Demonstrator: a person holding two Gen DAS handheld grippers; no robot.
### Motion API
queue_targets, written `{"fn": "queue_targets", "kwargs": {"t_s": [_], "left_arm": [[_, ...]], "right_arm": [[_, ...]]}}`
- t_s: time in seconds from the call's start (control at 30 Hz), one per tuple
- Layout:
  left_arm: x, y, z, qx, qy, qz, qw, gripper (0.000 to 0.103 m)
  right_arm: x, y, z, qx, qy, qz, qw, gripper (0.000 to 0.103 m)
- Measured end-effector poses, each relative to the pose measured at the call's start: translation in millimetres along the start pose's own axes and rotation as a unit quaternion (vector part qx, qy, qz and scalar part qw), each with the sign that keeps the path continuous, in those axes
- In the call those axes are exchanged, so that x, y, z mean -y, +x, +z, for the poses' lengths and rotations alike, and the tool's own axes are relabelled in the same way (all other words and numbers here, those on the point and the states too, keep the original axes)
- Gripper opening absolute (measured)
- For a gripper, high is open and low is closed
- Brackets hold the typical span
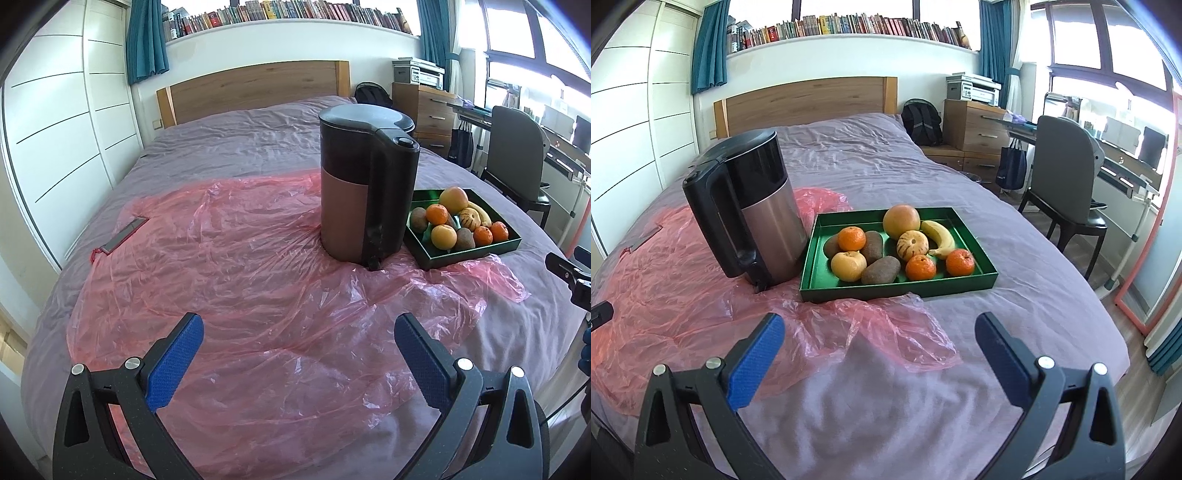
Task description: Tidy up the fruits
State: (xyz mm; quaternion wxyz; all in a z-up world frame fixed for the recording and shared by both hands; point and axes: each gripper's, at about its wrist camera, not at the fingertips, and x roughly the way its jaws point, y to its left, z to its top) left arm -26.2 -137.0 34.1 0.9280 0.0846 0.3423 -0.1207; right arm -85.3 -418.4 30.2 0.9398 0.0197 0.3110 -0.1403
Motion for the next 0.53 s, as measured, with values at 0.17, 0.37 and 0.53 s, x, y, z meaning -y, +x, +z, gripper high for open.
{"fn": "queue_targets", "kwargs": {"t_s": [0.17,0.37,0.53], "left_arm": [[2.6,-0.2,-0.3,0.0,0.003,-0.001,1.0,0.102],[1.1,-0.4,-0.4,-0.002,-0.001,0.0,1.0,0.102],[-0.2,-0.8,0.1,-0.001,-0.003,0.001,1.0,0.102]], "right_arm": [[2.1,-0.1,-0.6,0.0,0.003,-0.001,1.0,0.103],[2.8,0.1,-0.8,0.0,0.004,-0.001,1.0,0.103],[3.2,0.3,-0.9,0.0,0.004,0.0,1.0,0.103]]}}
